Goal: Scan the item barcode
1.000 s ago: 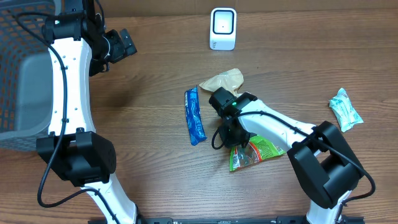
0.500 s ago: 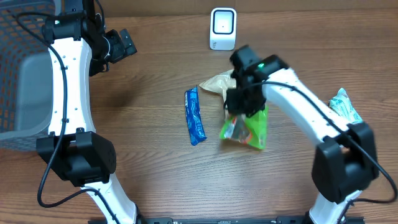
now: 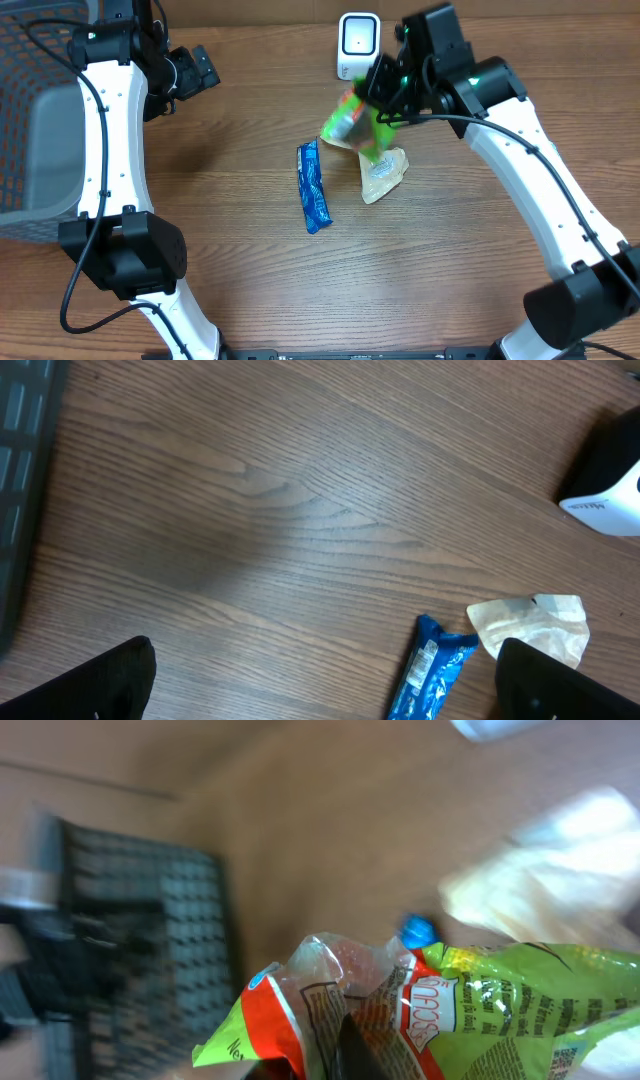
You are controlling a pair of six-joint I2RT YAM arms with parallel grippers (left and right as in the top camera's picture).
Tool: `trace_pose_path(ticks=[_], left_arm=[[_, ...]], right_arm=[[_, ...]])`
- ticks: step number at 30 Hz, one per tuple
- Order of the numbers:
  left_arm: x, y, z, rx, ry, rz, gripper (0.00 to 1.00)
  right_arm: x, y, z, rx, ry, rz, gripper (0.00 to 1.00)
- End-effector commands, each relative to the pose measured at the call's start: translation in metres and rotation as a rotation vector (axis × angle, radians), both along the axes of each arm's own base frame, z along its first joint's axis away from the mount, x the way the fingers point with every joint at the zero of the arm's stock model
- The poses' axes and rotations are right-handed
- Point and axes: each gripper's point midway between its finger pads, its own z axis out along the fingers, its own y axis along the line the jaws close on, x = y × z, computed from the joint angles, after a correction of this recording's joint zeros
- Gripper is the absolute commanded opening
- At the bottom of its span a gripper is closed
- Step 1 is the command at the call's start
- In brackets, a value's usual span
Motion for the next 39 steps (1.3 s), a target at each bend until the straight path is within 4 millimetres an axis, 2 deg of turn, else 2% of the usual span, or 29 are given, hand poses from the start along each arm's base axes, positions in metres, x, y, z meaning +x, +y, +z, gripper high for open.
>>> trace_pose_path(ticks=[1, 7, 13, 17, 22, 26, 28, 31, 33, 36, 39], left_arm=[[0.001, -0.002, -0.002, 0.005, 0.001, -0.028, 1.00], [0.001, -0.002, -0.002, 0.005, 0.001, -0.028, 1.00], [0.001, -0.002, -0.002, 0.005, 0.001, -0.028, 1.00], [0.001, -0.002, -0.002, 0.005, 0.001, -0.028, 1.00], [0.001, -0.002, -0.002, 0.005, 0.001, -0.028, 1.00], [0.001, -0.002, -0.002, 0.005, 0.001, -0.028, 1.00], [0.001, -0.002, -0.002, 0.005, 0.001, -0.028, 1.00], [0.001, -0.002, -0.002, 0.005, 0.001, -0.027, 1.00], [0.001, -0.002, -0.002, 0.005, 0.001, -0.028, 1.00], [0.001, -0.002, -0.002, 0.005, 0.001, -0.027, 1.00], [0.001, -0.002, -0.002, 0.005, 0.001, -0.028, 1.00]], right_arm=[[-0.004, 0.002, 0.081, 0.189, -0.113, -0.064, 0.04], [0.007, 0.007, 0.136, 0.324, -0.279, -0.074, 0.04], [0.013, 0.010, 0.166, 0.386, -0.388, -0.064, 0.04], [0.019, 0.006, 0.173, 0.353, -0.464, -0.072, 0.04], [0.023, -0.001, 0.164, 0.169, -0.598, -0.015, 0.04], [0.032, -0.011, 0.140, -0.025, -0.638, -0.013, 0.04], [0.032, -0.016, 0.121, -0.114, -0.611, 0.012, 0.04], [0.026, -0.039, 0.074, -0.294, -0.469, -0.004, 0.04], [0.015, -0.056, 0.042, -0.394, -0.344, -0.017, 0.04], [-0.008, -0.066, -0.002, -0.464, -0.151, 0.021, 0.04], [-0.031, -0.076, -0.048, -0.486, 0.087, -0.031, 0.04]])
